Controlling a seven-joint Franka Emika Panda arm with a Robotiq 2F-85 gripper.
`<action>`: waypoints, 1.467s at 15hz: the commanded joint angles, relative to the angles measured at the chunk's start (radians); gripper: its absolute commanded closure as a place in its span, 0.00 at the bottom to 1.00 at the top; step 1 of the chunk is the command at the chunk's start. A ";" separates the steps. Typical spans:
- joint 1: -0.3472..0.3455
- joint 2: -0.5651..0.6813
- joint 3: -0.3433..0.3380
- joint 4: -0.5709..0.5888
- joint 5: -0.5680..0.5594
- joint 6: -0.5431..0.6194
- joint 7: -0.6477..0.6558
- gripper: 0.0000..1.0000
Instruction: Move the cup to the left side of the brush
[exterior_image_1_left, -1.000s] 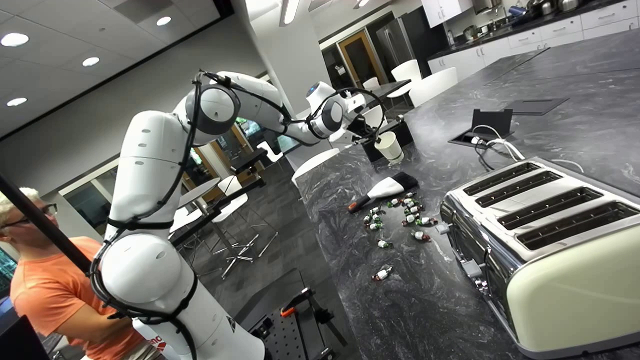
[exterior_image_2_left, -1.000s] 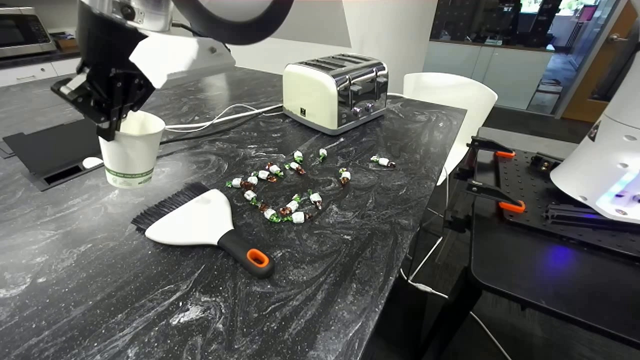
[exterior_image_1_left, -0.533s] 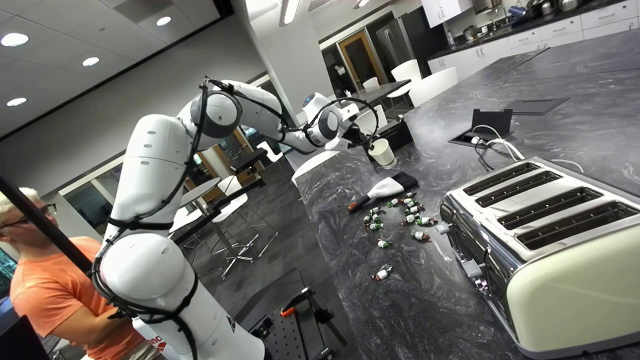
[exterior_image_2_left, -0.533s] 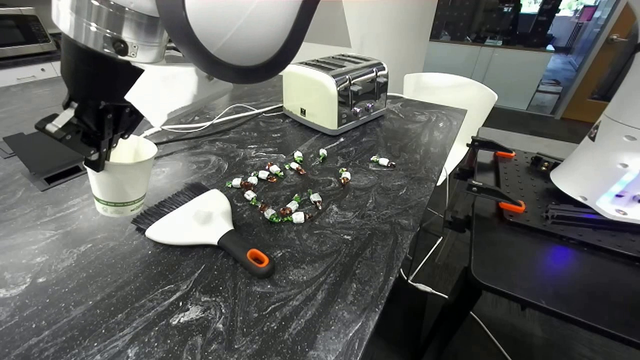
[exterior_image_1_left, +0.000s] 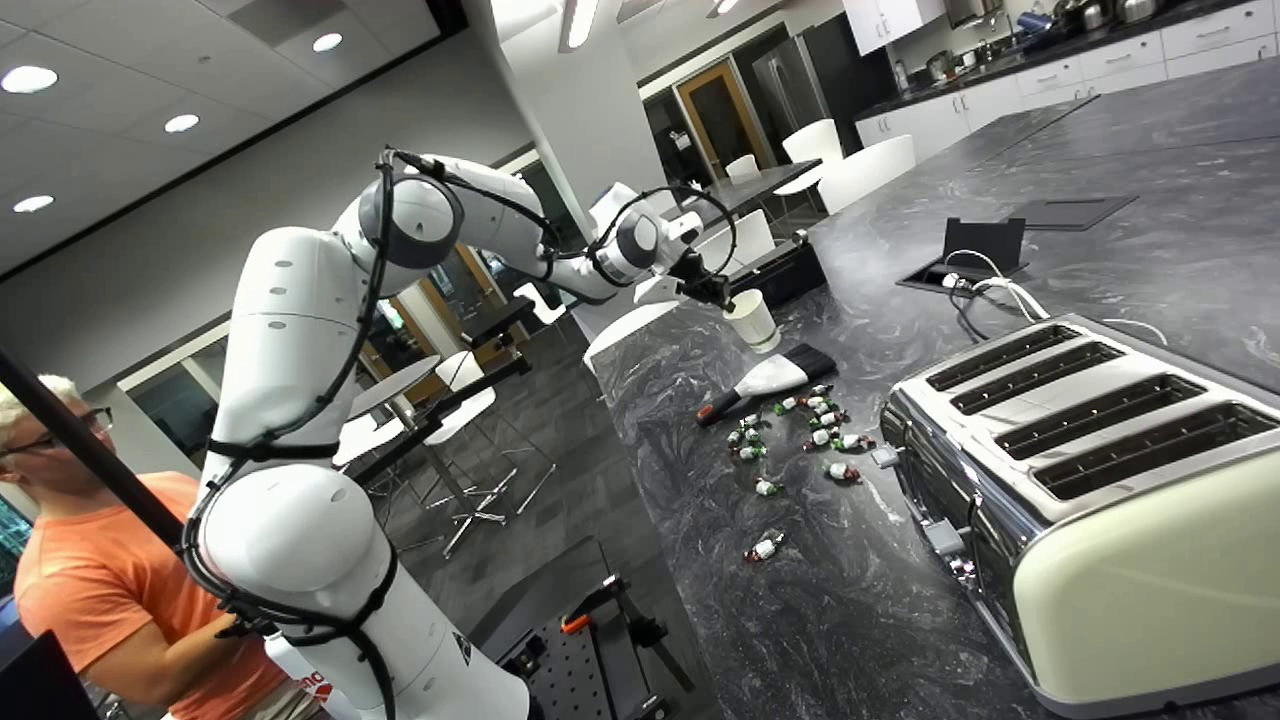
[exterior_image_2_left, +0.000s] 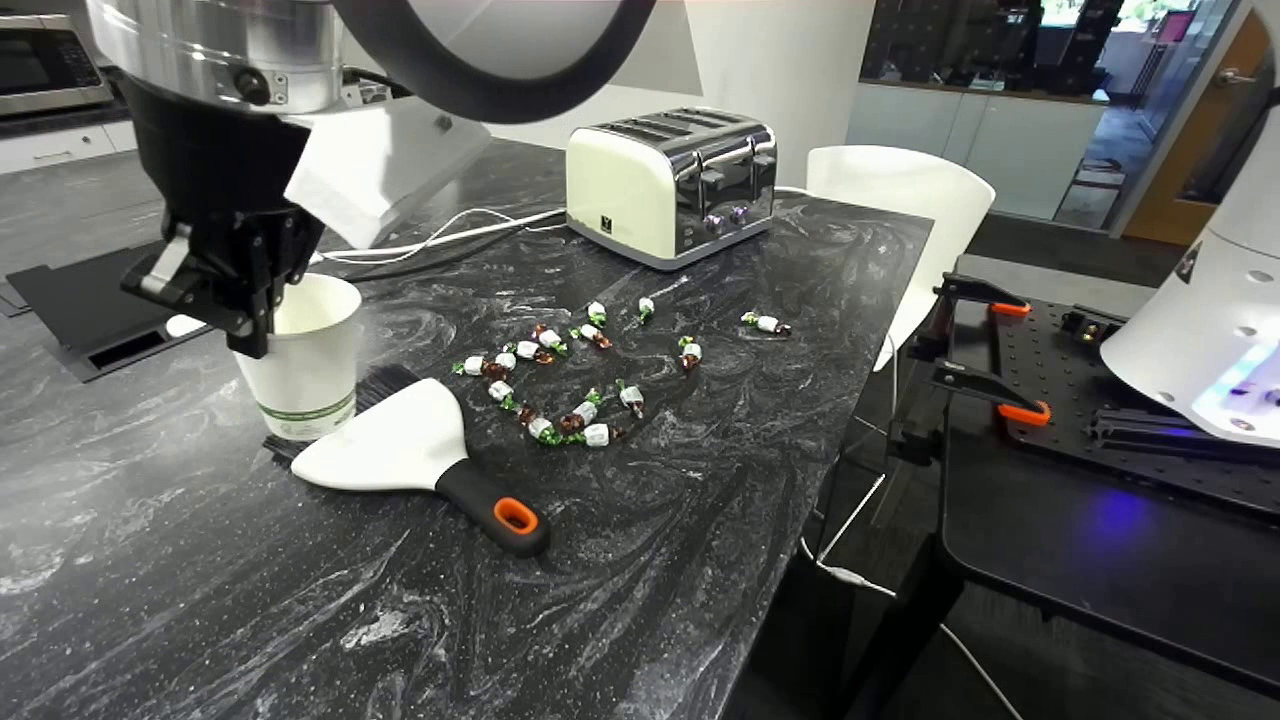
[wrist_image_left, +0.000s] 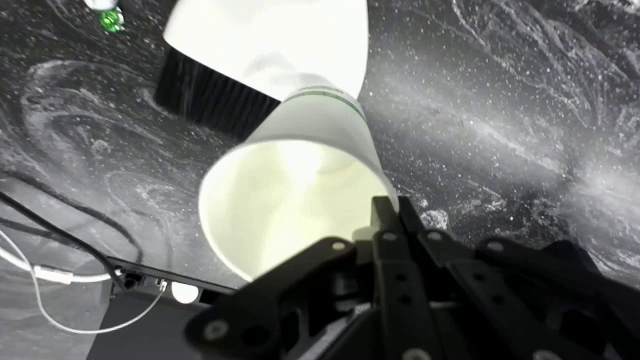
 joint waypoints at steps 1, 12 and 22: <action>0.002 -0.087 0.007 -0.095 -0.025 -0.113 0.006 0.99; -0.008 -0.092 0.056 -0.107 -0.026 -0.120 -0.004 0.98; -0.022 -0.179 0.198 -0.217 0.013 -0.176 -0.075 0.99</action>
